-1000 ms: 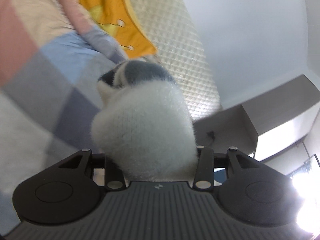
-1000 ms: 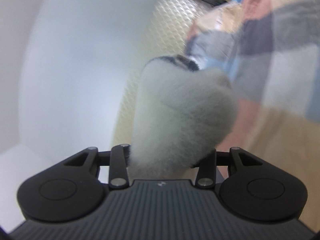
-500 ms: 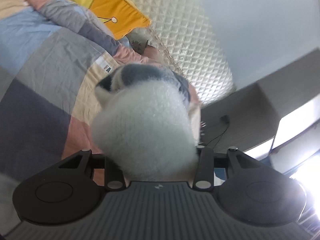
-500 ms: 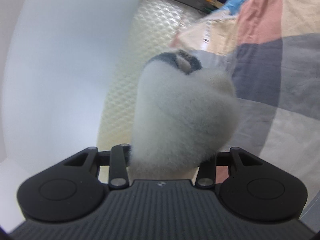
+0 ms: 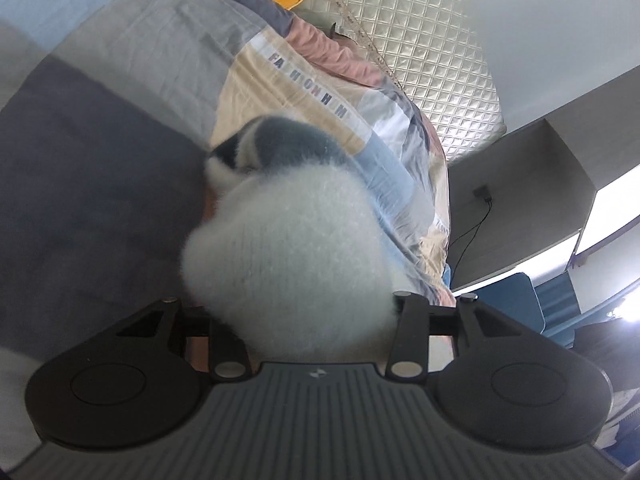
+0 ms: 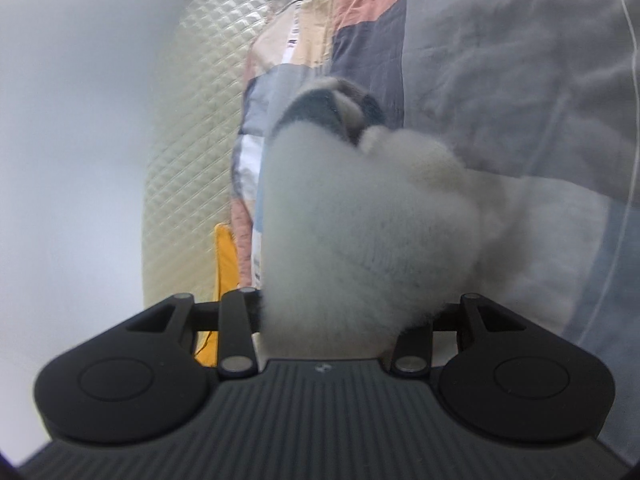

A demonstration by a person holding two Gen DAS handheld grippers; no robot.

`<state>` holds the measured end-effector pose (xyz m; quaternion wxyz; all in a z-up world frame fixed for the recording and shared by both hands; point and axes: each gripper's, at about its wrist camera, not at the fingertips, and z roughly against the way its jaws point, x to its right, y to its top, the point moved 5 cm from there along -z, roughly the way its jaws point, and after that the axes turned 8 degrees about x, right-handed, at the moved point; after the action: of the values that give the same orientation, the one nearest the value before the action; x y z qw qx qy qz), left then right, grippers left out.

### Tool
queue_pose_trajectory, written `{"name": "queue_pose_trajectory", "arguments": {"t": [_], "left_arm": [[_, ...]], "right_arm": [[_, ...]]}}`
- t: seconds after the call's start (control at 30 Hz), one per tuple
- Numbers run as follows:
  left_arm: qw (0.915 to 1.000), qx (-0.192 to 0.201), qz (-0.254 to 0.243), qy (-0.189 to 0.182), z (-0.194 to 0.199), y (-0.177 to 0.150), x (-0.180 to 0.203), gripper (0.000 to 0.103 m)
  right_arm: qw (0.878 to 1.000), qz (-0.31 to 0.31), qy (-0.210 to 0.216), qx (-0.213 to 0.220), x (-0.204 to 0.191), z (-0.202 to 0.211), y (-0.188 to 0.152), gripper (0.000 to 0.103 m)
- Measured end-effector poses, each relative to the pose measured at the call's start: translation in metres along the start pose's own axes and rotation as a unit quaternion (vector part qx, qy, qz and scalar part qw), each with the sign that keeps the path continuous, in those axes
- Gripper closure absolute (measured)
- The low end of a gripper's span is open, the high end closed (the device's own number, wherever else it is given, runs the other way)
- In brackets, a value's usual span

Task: Fold large clothes
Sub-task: 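Grasp the blanket edge with both grippers and fold it over again, then lay the folded blanket down and open both grippers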

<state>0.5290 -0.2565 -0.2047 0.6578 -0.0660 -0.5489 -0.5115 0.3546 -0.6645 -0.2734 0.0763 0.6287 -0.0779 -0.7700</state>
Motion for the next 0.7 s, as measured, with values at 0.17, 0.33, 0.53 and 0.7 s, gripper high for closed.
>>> {"name": "queue_pose_trajectory", "arguments": {"t": [0.17, 0.33, 0.53, 0.7], "left_arm": [[0.9997, 0.017, 0.017, -0.007, 0.009, -0.015, -0.017, 0.044], [0.9995, -0.003, 0.03, 0.005, 0.036, -0.023, -0.022, 0.039], [0.998, -0.018, -0.028, 0.053, 0.09, -0.022, -0.012, 0.036], [0.992, -0.001, -0.1, 0.077, 0.144, -0.018, 0.024, 0.035]], "right_arm": [[0.999, -0.02, 0.039, 0.022, 0.023, 0.006, -0.01, 0.053], [0.999, -0.026, 0.017, 0.006, 0.018, 0.009, -0.011, 0.053], [0.999, -0.031, -0.022, -0.002, 0.016, 0.043, -0.015, 0.053], [0.997, -0.003, -0.068, 0.028, 0.0, 0.086, -0.01, 0.051]]}}
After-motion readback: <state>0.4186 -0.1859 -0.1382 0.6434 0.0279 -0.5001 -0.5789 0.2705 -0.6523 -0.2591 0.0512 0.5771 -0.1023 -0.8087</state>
